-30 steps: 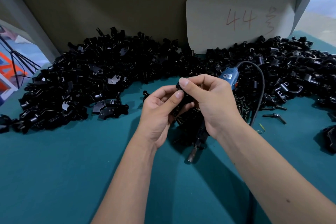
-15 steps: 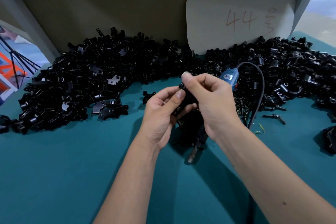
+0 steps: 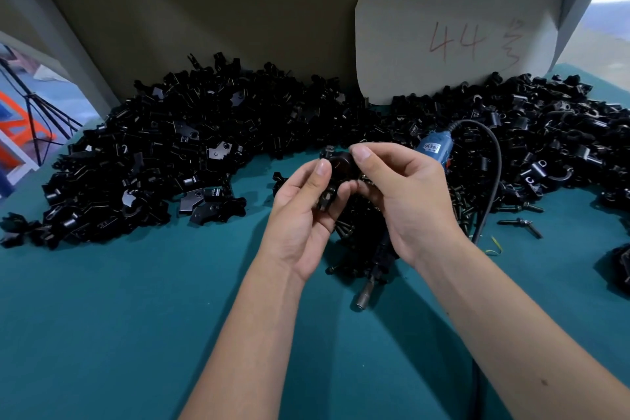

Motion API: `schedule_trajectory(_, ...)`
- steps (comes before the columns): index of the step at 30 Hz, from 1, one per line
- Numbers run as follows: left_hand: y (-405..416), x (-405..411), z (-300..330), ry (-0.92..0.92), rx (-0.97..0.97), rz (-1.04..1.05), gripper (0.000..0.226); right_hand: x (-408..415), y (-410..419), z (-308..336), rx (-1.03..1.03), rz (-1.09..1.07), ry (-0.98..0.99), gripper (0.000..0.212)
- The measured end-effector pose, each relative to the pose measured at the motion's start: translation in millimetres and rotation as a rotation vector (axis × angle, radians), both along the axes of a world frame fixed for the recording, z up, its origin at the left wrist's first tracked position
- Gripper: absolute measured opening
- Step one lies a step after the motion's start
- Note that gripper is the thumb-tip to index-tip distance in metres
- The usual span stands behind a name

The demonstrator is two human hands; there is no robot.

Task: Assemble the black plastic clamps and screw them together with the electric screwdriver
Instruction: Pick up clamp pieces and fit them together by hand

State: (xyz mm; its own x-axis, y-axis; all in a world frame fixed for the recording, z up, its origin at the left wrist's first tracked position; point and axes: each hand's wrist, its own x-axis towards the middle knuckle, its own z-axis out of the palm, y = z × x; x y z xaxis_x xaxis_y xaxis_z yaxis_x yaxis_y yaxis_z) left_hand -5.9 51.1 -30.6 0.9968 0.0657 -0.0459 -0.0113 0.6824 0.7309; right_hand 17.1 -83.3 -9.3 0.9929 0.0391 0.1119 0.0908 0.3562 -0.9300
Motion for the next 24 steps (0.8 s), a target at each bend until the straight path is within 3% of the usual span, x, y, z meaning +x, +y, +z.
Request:
schedule_trajectory(3, -1, -1, 1, -0.018, 0.047, -0.003, 0.007, 0, 3, 0, -0.001, -0.064, -0.006, 0.007)
schedule_trajectory(19, -3, -1, 0, 0.016, -0.064, -0.019, 0.016, -1, 1, 3, -0.100, -0.055, -0.011, 0.004)
schedule_trajectory(24, -7, -1, 0, -0.022, -0.041, -0.028, 0.017, -4, 1, 8, 0.044, -0.012, 0.058, 0.027)
